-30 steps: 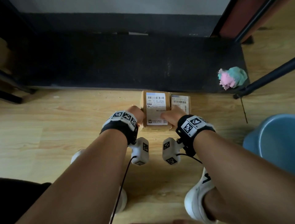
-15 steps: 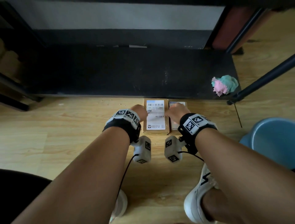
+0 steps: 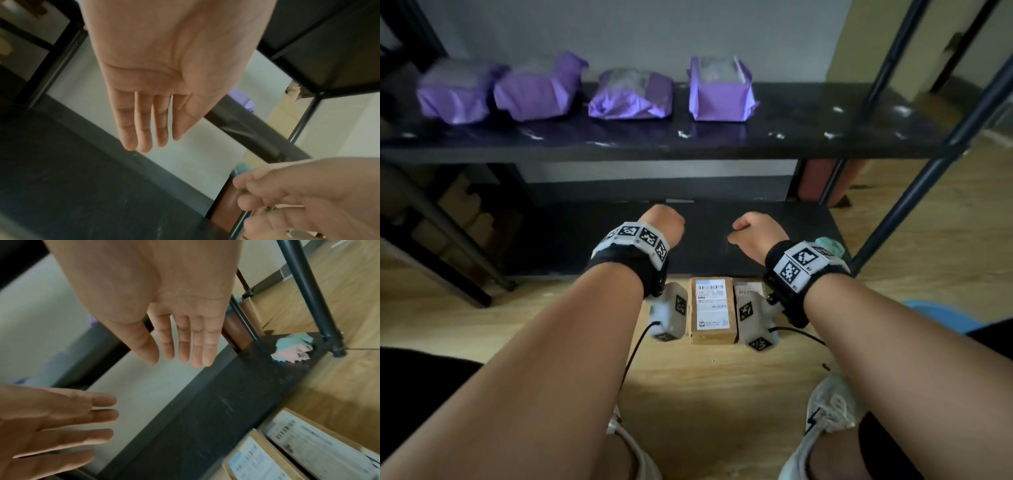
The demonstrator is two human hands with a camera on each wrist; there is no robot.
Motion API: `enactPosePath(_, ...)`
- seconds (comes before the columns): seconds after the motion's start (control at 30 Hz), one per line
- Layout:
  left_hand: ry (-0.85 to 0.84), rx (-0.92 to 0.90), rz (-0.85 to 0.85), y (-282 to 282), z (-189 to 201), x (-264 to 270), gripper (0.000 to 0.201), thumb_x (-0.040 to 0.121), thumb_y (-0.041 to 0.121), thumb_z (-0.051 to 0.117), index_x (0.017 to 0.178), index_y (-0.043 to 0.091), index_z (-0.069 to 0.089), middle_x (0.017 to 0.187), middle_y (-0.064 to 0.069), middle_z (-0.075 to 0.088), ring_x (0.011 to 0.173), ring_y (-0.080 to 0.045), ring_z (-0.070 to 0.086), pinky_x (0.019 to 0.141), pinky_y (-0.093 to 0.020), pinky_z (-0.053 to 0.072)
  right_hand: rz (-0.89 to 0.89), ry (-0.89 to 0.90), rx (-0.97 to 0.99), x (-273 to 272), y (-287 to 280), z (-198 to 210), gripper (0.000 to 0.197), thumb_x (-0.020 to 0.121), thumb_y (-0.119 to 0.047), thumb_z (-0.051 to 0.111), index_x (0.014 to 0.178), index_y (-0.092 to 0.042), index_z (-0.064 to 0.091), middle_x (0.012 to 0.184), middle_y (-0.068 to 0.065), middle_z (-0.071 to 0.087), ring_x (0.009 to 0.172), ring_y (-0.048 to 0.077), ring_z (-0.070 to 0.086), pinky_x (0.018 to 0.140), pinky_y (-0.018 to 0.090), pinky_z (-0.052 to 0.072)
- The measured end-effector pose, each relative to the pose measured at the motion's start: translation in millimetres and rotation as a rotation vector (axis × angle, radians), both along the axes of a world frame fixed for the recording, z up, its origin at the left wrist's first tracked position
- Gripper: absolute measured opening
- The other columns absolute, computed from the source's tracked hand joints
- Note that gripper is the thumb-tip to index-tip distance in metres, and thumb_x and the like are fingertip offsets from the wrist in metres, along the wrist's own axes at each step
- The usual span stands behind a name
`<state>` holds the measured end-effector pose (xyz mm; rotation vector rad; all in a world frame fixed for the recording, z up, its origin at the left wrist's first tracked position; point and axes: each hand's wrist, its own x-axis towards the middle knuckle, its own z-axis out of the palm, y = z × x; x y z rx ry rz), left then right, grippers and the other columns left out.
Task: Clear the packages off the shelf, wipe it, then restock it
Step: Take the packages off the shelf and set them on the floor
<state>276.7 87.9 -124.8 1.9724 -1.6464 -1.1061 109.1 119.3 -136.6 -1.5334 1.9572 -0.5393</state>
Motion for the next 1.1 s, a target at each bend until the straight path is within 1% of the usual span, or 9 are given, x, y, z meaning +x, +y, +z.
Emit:
enactPosePath(0.13, -0.001, -0.205, -0.036, -8.2, 54.5, -3.5, 0.031, 0.094, 0.007, 0.046, 0.119, 0.006, 0.066, 0.121, -0.016, 0.065, 0.112, -0.032, 0.062, 0.09, -0.032, 0.05, -0.008, -0.109, -0.161, -0.2, -10.2, 49.2, 0.035, 0.088, -0.031, 0.063, 0.12, -0.015, 0.061, 0.116, 0.006, 0.065, 0.107, 0.026, 0.063, 0.096, 0.038, 0.049)
enactPosePath(0.33, 0.06, -0.345, -0.079, -31.8, 107.8, -13.1, 0.033, 0.091, -0.001, 0.047, 0.111, 0.013, 0.07, 0.116, -0.014, 0.068, 0.108, -0.033, 0.064, 0.094, -0.038, 0.051, -0.05, -0.106, -0.365, -3.9, -45.3, 110.1, 0.038, 0.088, -0.032, 0.06, 0.123, -0.016, 0.059, 0.118, 0.001, 0.063, 0.104, 0.018, 0.06, 0.084, 0.025, 0.041)
enactPosePath(0.43, 0.097, -0.439, 0.021, -47.3, 117.1, -18.7, 0.035, 0.089, -0.001, 0.046, 0.108, 0.012, 0.073, 0.111, -0.014, 0.07, 0.102, -0.033, 0.065, 0.088, -0.032, 0.05, -0.089, -0.118, -0.408, -8.4, -71.2, 125.6, 0.048, 0.088, -0.039, 0.059, 0.128, -0.014, 0.053, 0.122, 0.006, 0.061, 0.106, 0.022, 0.06, 0.084, 0.026, 0.041)
enactPosePath(0.53, 0.122, -0.465, 0.078, -62.0, 116.4, -22.4, 0.038, 0.089, 0.0, 0.045, 0.117, 0.012, 0.068, 0.111, -0.007, 0.068, 0.104, -0.028, 0.063, 0.087, -0.026, 0.048, -0.129, -0.111, -0.403, -11.8, -96.3, 131.5, 0.05, 0.09, -0.043, 0.056, 0.13, -0.014, 0.05, 0.127, 0.009, 0.055, 0.108, 0.024, 0.058, 0.082, 0.026, 0.04)
enactPosePath(0.7, 0.11, -0.449, 0.034, -92.8, 111.9, -31.4, 0.034, 0.095, 0.007, 0.043, 0.126, 0.003, 0.057, 0.113, -0.013, 0.062, 0.1, -0.03, 0.059, 0.086, -0.031, 0.046, -0.17, -0.094, -0.323, -17.1, -133.2, 131.1, 0.056, 0.097, -0.044, 0.045, 0.14, -0.009, 0.043, 0.14, 0.01, 0.05, 0.125, 0.027, 0.052, 0.094, 0.032, 0.041)
enactPosePath(0.77, 0.099, -0.429, -0.013, -101.5, 107.2, -36.7, 0.03, 0.098, 0.01, 0.041, 0.124, 0.002, 0.055, 0.107, -0.012, 0.06, 0.089, -0.029, 0.056, 0.082, -0.035, 0.047, -0.177, -0.092, -0.287, -19.2, -144.5, 127.5, 0.05, 0.099, -0.042, 0.04, 0.132, -0.007, 0.05, 0.129, 0.009, 0.057, 0.119, 0.027, 0.054, 0.087, 0.029, 0.043)
enactPosePath(0.87, 0.078, -0.388, -0.048, -112.6, 101.3, -42.6, 0.028, 0.097, 0.007, 0.04, 0.12, 0.001, 0.053, 0.115, -0.02, 0.061, 0.099, -0.036, 0.059, 0.08, -0.035, 0.045, -0.137, -0.088, -0.209, -16.4, -158.6, 119.7, 0.048, 0.1, -0.045, 0.035, 0.106, -0.006, 0.062, 0.089, 0.008, 0.057, 0.082, 0.025, 0.056, 0.054, 0.025, 0.035)
enactPosePath(0.97, 0.036, -0.372, -0.071, -117.9, 96.3, -45.5, 0.033, 0.098, 0.01, 0.04, 0.129, 0.008, 0.051, 0.122, -0.015, 0.06, 0.106, -0.031, 0.059, 0.086, -0.033, 0.047, -0.134, -0.076, -0.17, -12.2, -166.1, 113.3, 0.055, 0.099, -0.049, 0.034, 0.114, -0.005, 0.063, 0.088, 0.009, 0.058, 0.066, 0.019, 0.052, 0.05, 0.026, 0.032)
enactPosePath(1.1, 0.063, -0.412, -0.055, -114.9, 95.6, -42.7, 0.032, 0.099, 0.012, 0.039, 0.127, 0.009, 0.052, 0.119, -0.009, 0.06, 0.095, -0.023, 0.056, 0.08, -0.03, 0.044, -0.169, -0.069, -0.196, -8.5, -165.1, 112.0, 0.055, 0.099, -0.047, 0.033, 0.113, -0.004, 0.064, 0.089, 0.009, 0.059, 0.075, 0.022, 0.056, 0.051, 0.026, 0.034)
